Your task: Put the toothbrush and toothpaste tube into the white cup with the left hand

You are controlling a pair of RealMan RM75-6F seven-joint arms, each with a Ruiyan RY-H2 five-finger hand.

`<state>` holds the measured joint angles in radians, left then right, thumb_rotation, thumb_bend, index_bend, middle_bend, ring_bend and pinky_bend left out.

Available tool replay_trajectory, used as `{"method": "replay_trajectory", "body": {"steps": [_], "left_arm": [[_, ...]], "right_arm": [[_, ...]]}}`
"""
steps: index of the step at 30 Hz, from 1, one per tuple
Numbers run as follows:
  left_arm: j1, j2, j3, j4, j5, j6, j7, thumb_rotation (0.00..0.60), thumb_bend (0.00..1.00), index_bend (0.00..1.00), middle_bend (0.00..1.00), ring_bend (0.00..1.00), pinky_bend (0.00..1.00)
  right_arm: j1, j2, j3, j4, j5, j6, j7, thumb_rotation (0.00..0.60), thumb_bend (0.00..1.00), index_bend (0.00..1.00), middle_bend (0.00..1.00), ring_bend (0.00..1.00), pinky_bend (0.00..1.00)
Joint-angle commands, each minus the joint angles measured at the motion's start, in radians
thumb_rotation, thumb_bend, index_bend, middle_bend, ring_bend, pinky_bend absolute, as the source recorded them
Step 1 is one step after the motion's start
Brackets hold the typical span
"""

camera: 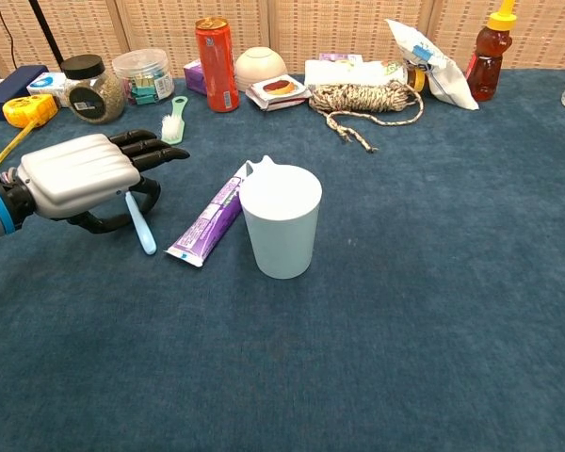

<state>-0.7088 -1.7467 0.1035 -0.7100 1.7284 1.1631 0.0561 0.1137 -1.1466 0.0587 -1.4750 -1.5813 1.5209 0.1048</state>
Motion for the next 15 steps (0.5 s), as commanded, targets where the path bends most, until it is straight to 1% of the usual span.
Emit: {"method": "replay_trajectory", "body": {"steps": [1, 10, 15], "left_arm": [[0.001, 0.006, -0.002, -0.005, -0.001, 0.006, -0.001, 0.6, 0.4, 0.6, 0.0, 0.0, 0.0], [0.005, 0.04, -0.021, -0.043, -0.011, 0.042, -0.015, 0.6, 0.4, 0.6, 0.0, 0.0, 0.0], [0.006, 0.072, -0.042, -0.085, -0.021, 0.074, -0.028, 0.6, 0.4, 0.6, 0.0, 0.0, 0.0]], "right_arm": [[0.0, 0.0, 0.0, -0.001, -0.001, 0.001, 0.001, 0.6, 0.0, 0.05, 0.0, 0.0, 0.0], [-0.001, 0.003, -0.002, -0.003, -0.004, 0.002, 0.005, 0.6, 0.0, 0.05, 0.0, 0.0, 0.0], [-0.001, 0.003, -0.003, -0.005, -0.005, 0.003, 0.005, 0.6, 0.0, 0.05, 0.0, 0.0, 0.0]]}}
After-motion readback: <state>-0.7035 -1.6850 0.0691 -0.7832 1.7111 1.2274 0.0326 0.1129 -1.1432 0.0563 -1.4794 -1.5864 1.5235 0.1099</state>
